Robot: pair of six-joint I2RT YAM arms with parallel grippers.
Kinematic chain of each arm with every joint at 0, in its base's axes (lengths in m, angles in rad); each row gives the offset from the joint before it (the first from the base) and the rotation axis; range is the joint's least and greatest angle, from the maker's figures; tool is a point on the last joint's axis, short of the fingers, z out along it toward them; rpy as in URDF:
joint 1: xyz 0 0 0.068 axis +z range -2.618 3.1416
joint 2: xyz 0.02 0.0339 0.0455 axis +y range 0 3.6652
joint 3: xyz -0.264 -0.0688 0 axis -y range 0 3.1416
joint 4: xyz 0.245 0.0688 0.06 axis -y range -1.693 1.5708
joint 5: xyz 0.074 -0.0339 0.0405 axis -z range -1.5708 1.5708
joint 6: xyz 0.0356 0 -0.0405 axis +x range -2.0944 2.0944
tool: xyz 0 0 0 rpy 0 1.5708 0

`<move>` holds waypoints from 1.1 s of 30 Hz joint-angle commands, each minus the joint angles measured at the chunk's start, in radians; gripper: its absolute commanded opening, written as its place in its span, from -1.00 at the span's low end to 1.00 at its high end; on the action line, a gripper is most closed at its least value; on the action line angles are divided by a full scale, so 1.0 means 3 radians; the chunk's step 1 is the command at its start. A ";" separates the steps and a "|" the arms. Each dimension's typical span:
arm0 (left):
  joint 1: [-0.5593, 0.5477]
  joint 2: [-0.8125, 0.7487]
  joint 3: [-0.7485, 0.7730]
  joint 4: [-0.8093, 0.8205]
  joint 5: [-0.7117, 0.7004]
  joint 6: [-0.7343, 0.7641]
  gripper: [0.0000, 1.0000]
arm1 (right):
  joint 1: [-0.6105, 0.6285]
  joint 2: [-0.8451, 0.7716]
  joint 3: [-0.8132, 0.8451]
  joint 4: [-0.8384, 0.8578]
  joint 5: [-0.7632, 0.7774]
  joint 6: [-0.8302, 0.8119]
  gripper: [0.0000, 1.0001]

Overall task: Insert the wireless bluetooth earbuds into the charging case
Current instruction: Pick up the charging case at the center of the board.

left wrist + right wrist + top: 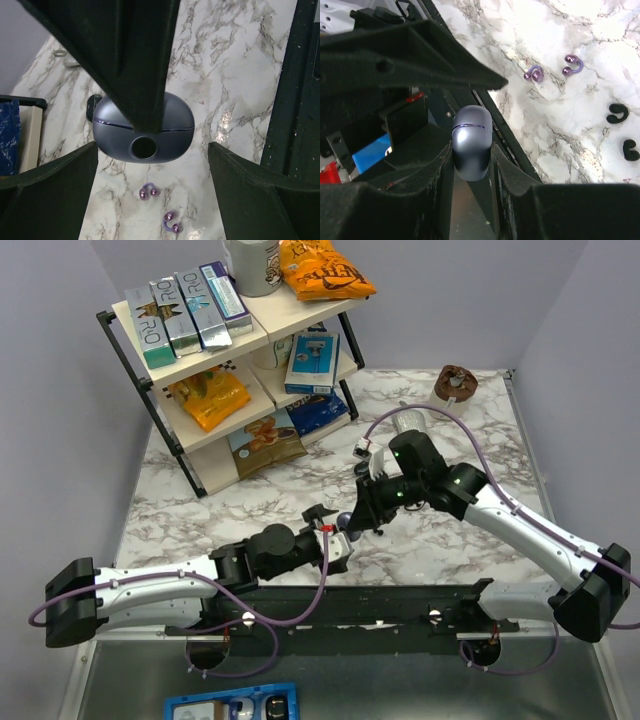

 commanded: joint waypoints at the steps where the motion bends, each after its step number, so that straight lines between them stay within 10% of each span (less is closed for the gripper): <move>1: -0.0109 0.0100 0.0113 0.0097 0.0047 0.0063 0.90 | 0.0011 0.0073 -0.0026 0.0189 -0.0126 0.0053 -0.99; 18: -0.0130 0.0130 0.0073 0.0123 -0.0004 0.0181 0.82 | 0.0032 0.0140 -0.0082 0.0178 -0.0341 -0.0049 -0.99; 33: -0.0125 0.0084 0.0021 0.0153 0.0159 0.0038 0.37 | 0.0042 0.0135 -0.0154 0.0189 -0.0325 -0.0080 -0.99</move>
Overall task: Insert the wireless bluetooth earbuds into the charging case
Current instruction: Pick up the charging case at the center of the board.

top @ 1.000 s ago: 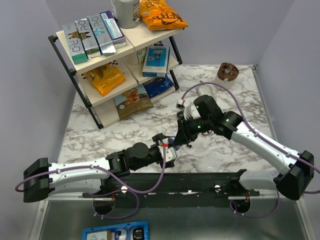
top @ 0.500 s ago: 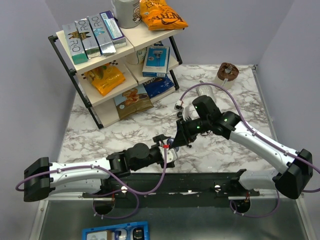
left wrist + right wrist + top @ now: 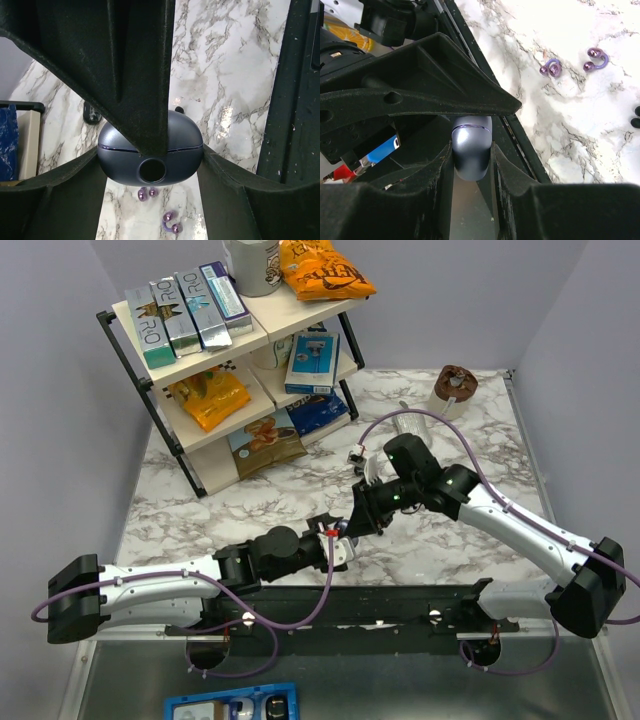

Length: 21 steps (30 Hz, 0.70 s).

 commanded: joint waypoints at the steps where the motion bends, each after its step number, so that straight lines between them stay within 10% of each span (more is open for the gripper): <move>1: -0.0026 -0.0034 -0.0008 0.0151 0.0173 -0.0074 0.38 | 0.0025 0.0023 -0.0054 0.0090 -0.0047 -0.0047 -0.99; 8: -0.0026 -0.0014 -0.0003 0.0177 0.0117 -0.0095 0.74 | 0.0041 0.0028 -0.0059 0.0095 -0.0052 -0.0052 -0.99; 17: -0.0031 0.0038 0.0002 0.0151 0.0173 -0.0105 0.46 | 0.0051 0.0018 -0.0033 0.0100 -0.0072 -0.0047 -0.99; 21: -0.0026 0.0027 -0.0028 0.0151 0.0117 -0.0151 0.67 | 0.0051 -0.0018 -0.0023 0.0090 -0.0093 -0.0047 -0.99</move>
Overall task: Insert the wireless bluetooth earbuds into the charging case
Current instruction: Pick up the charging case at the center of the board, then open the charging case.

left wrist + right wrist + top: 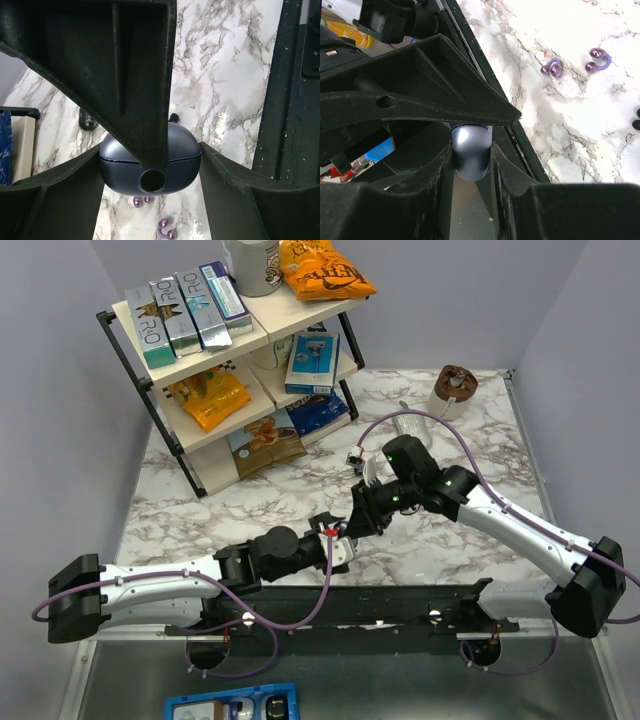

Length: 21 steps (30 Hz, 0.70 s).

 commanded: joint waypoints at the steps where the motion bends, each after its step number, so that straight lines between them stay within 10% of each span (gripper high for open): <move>1: -0.0019 0.0001 -0.0028 0.0072 0.0036 -0.0078 0.71 | 0.0026 -0.0023 0.0010 0.0053 -0.0080 -0.0021 -0.99; 10: -0.0019 0.0047 -0.0023 0.0062 0.0056 -0.0089 0.58 | 0.0021 -0.0038 0.0000 0.0048 -0.0096 -0.0027 -0.99; 18: -0.0024 0.0088 -0.0008 0.0077 0.0102 -0.0145 -0.89 | 0.0036 -0.0105 -0.0005 0.0048 -0.0070 -0.0027 -0.98; 21: -0.0019 0.0088 -0.0013 0.0128 0.0061 -0.0211 -1.00 | 0.0031 -0.0181 -0.0015 0.0088 -0.0029 0.0004 -0.55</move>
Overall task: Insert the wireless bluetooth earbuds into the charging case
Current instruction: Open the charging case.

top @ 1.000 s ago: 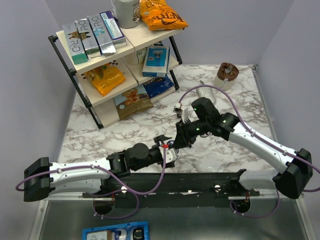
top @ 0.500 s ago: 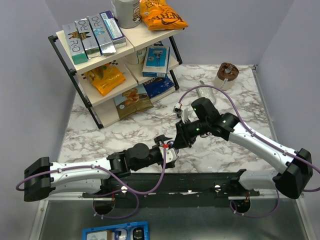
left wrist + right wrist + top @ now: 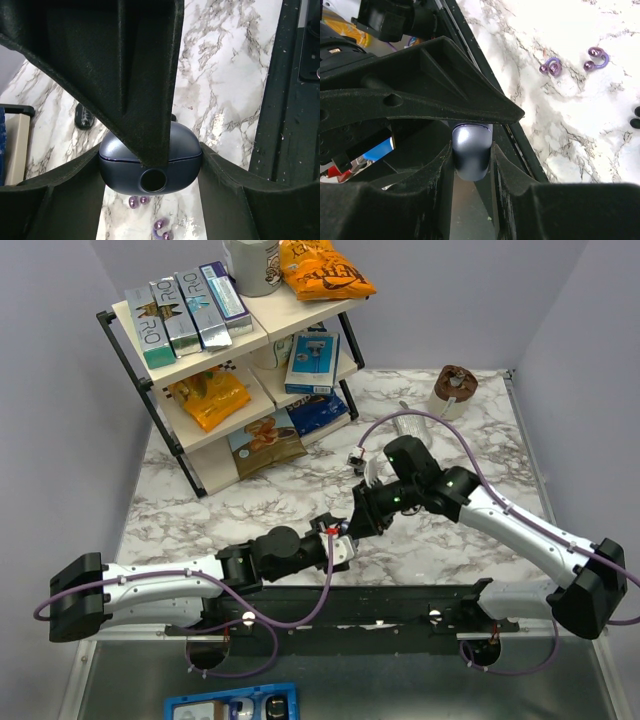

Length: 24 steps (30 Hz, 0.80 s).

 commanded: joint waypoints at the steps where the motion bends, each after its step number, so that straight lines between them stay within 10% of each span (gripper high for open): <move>1: -0.0021 0.0019 -0.0019 0.0117 0.0057 -0.0140 -1.00 | 0.0032 -0.0175 -0.0006 0.0108 0.0011 0.0031 -0.28; 7: -0.0021 -0.0088 -0.0152 0.0419 -0.0014 -0.0288 -1.00 | 0.0032 -0.0313 0.0024 0.0102 0.0343 0.0113 0.44; 24: -0.0021 -0.0099 -0.0132 0.0521 -0.0035 -0.0350 -1.00 | 0.0063 -0.0303 -0.0078 0.0102 0.0630 0.0092 0.47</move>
